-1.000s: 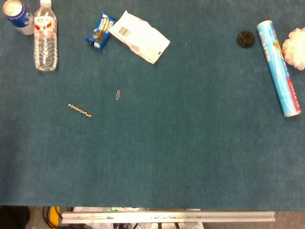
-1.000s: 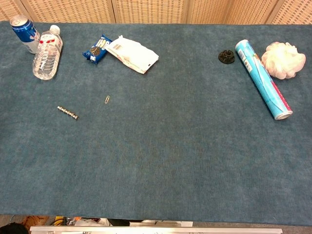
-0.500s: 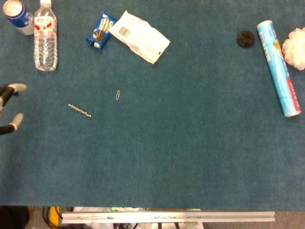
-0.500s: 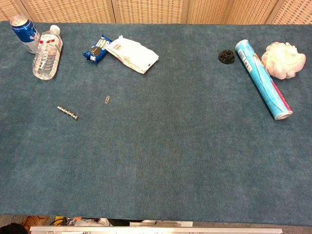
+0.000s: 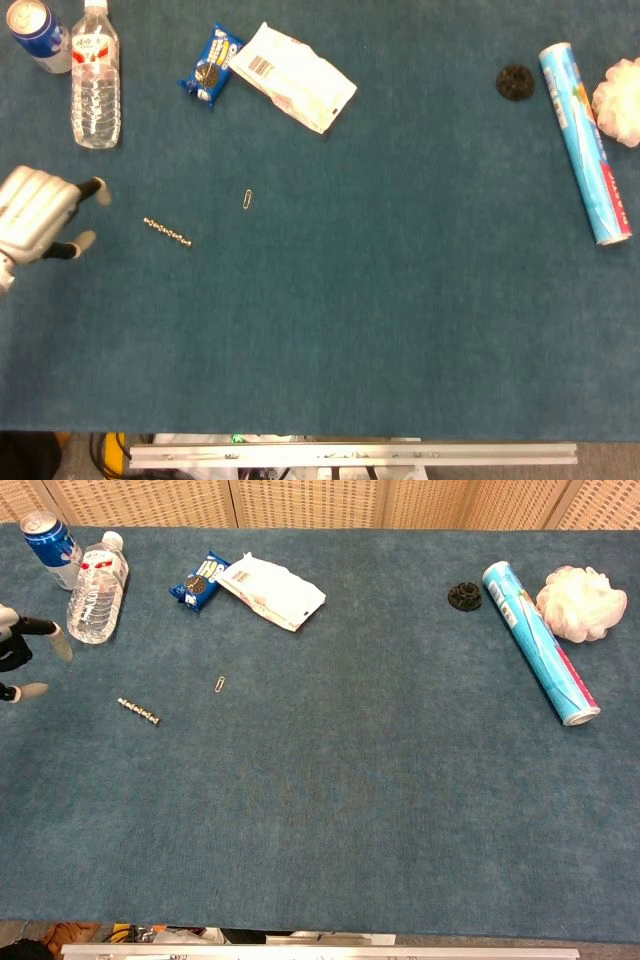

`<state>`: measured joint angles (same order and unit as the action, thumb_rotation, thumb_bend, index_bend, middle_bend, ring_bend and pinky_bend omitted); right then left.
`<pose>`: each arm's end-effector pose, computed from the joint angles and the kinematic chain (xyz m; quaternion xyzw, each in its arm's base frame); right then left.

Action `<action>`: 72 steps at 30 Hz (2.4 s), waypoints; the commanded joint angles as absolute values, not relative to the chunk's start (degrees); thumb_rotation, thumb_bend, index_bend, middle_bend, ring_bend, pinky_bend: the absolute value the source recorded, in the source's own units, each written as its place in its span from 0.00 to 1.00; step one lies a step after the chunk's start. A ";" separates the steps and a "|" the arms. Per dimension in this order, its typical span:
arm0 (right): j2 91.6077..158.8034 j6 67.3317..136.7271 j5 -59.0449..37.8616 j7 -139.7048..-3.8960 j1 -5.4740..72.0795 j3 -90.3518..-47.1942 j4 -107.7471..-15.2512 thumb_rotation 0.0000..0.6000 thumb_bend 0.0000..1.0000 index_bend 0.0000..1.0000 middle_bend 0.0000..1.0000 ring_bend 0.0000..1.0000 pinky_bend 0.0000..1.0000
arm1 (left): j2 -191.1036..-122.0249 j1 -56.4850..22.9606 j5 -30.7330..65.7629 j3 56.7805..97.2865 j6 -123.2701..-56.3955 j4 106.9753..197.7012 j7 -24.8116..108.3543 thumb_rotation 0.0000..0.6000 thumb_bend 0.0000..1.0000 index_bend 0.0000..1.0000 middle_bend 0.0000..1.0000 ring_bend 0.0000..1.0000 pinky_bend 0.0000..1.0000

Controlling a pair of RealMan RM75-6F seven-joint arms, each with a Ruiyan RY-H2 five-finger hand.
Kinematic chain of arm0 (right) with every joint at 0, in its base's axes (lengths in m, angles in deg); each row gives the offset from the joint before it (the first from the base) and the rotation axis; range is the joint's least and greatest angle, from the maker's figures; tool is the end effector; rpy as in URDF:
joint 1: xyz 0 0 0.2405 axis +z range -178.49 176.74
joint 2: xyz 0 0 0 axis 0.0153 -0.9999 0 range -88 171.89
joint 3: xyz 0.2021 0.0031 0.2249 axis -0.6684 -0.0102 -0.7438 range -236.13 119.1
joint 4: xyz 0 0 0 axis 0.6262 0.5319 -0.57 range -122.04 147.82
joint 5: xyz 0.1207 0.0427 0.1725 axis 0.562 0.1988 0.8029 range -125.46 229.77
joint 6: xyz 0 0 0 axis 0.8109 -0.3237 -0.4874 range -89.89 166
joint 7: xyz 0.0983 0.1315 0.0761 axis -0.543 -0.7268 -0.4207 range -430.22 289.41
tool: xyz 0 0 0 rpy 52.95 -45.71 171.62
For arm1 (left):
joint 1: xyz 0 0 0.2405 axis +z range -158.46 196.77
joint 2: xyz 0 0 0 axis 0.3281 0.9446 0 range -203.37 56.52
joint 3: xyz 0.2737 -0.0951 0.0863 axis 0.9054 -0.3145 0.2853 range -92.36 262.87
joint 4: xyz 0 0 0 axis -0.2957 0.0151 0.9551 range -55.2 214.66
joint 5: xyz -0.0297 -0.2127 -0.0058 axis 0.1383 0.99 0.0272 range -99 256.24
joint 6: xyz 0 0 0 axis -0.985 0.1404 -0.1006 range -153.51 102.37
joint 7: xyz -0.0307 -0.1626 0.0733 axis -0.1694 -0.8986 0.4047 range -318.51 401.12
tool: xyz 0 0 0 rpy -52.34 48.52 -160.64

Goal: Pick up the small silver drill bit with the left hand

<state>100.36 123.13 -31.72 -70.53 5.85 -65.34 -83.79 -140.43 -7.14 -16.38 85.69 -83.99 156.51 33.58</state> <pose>-0.3335 -0.2462 0.2176 0.5813 -0.3581 0.4119 0.6035 -0.3373 0.3353 0.0997 -0.7892 -0.3367 -0.2782 0.4318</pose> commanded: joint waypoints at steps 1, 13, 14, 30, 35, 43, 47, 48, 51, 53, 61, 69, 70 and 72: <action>100.39 123.15 -31.54 -70.55 5.66 -65.22 -83.80 1.00 0.23 0.36 0.44 0.35 0.41 | -142.08 -8.50 -16.83 86.33 -82.65 154.79 33.30 1.00 0.28 0.40 0.98 0.92 0.98; 100.40 123.46 -31.24 -70.79 4.86 -64.81 -83.62 1.00 0.23 0.36 0.44 0.35 0.41 | -148.45 -11.43 -16.16 86.86 -81.28 149.05 33.07 1.00 0.28 0.48 1.00 1.00 1.00; 100.37 123.50 -31.19 -70.87 4.75 -64.77 -83.55 1.00 0.23 0.36 0.44 0.35 0.41 | -149.07 -11.57 -16.04 86.88 -81.37 148.61 33.03 1.00 0.28 0.48 1.00 1.00 1.00; 100.23 123.92 -30.39 -72.22 3.55 -64.55 -82.56 1.00 0.23 0.36 0.44 0.35 0.41 | -154.52 -13.46 -11.58 86.92 -77.52 145.04 36.74 1.00 0.28 0.50 1.00 1.00 1.00; 100.03 124.11 -30.14 -72.29 3.21 -64.58 -82.55 1.00 0.23 0.36 0.44 0.35 0.41 | -155.58 -13.65 -10.74 87.07 -77.21 144.20 37.20 1.00 0.28 0.50 1.00 1.00 1.00; 99.78 124.76 -29.99 -72.48 2.49 -64.55 -82.69 1.00 0.23 0.36 0.44 0.35 0.41 | -156.72 -14.25 -9.57 87.35 -76.01 143.46 38.56 1.00 0.28 0.51 1.00 1.00 1.00; 99.70 124.90 -29.92 -72.58 2.28 -64.58 -82.69 1.00 0.23 0.36 0.44 0.35 0.41 | -156.71 -14.48 -8.96 87.46 -75.41 143.53 39.12 1.00 0.28 0.51 1.00 1.00 1.00; 99.69 124.92 -29.93 -72.63 2.24 -64.57 -82.68 1.00 0.23 0.36 0.44 0.35 0.41 | -156.69 -14.55 -8.78 87.48 -75.20 143.60 39.32 1.00 0.28 0.51 1.00 1.00 1.00; 99.75 125.00 -29.96 -72.77 2.11 -64.56 -82.54 1.00 0.23 0.36 0.44 0.35 0.41 | -156.71 -14.75 -8.02 87.45 -74.47 143.83 40.14 1.00 0.28 0.51 1.00 1.00 1.00; 99.79 125.01 -29.90 -72.92 2.00 -64.55 -82.41 1.00 0.23 0.36 0.44 0.35 0.41 | -156.78 -14.89 -7.60 87.40 -74.14 143.91 40.60 1.00 0.28 0.51 1.00 1.00 1.00; 99.71 125.26 -29.67 -73.41 1.58 -64.64 -82.06 1.00 0.23 0.36 0.44 0.35 0.41 | -157.07 -15.37 -6.12 87.21 -72.91 143.93 41.88 1.00 0.28 0.51 1.00 1.00 1.00; 99.51 125.75 -29.75 -73.73 1.09 -64.67 -81.94 1.00 0.24 0.36 0.44 0.35 0.41 | -157.43 -15.70 -5.08 87.13 -72.20 143.99 42.63 1.00 0.28 0.52 1.00 1.00 1.00; 99.49 125.83 -29.77 -73.76 1.03 -64.68 -81.93 1.00 0.23 0.36 0.44 0.35 0.41 | -157.45 -15.71 -4.99 87.15 -72.17 144.03 42.69 1.00 0.28 0.53 1.00 1.00 1.00; 99.45 125.92 -29.76 -73.84 0.91 -64.68 -81.90 1.00 0.23 0.36 0.44 0.35 0.41 | -157.47 -15.73 -4.86 87.19 -72.13 144.03 42.85 1.00 0.28 0.54 1.00 1.00 1.00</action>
